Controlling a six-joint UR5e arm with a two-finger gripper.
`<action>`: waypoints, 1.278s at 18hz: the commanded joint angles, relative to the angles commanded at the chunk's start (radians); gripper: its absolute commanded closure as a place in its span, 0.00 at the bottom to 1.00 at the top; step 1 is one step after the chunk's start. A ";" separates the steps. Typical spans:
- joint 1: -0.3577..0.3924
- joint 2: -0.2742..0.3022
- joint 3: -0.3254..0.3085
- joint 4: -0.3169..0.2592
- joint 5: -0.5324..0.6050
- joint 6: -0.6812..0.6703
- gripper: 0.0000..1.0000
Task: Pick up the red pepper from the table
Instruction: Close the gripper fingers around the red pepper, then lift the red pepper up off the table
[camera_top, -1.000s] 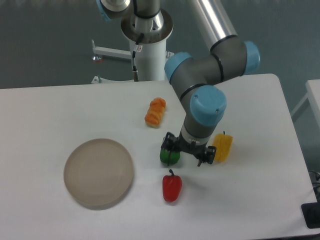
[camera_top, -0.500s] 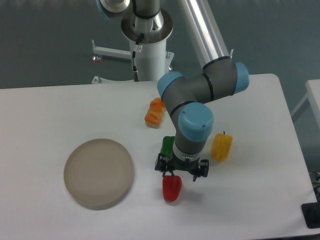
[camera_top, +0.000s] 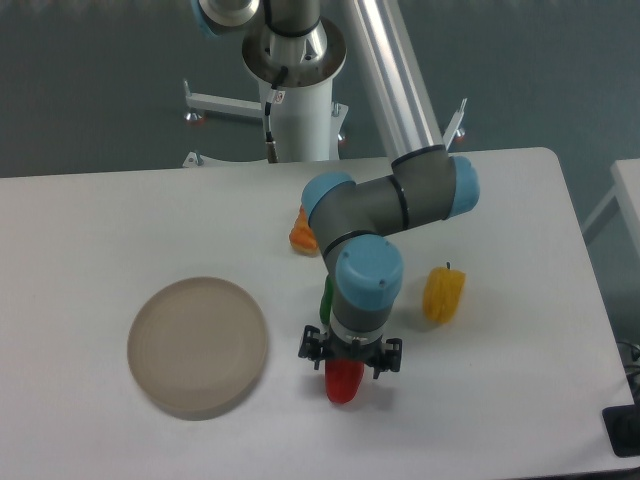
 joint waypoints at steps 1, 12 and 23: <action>0.000 0.000 -0.002 0.000 0.000 0.000 0.00; 0.002 0.018 -0.003 0.000 0.003 -0.023 0.67; 0.133 0.198 -0.015 -0.067 -0.058 0.053 0.67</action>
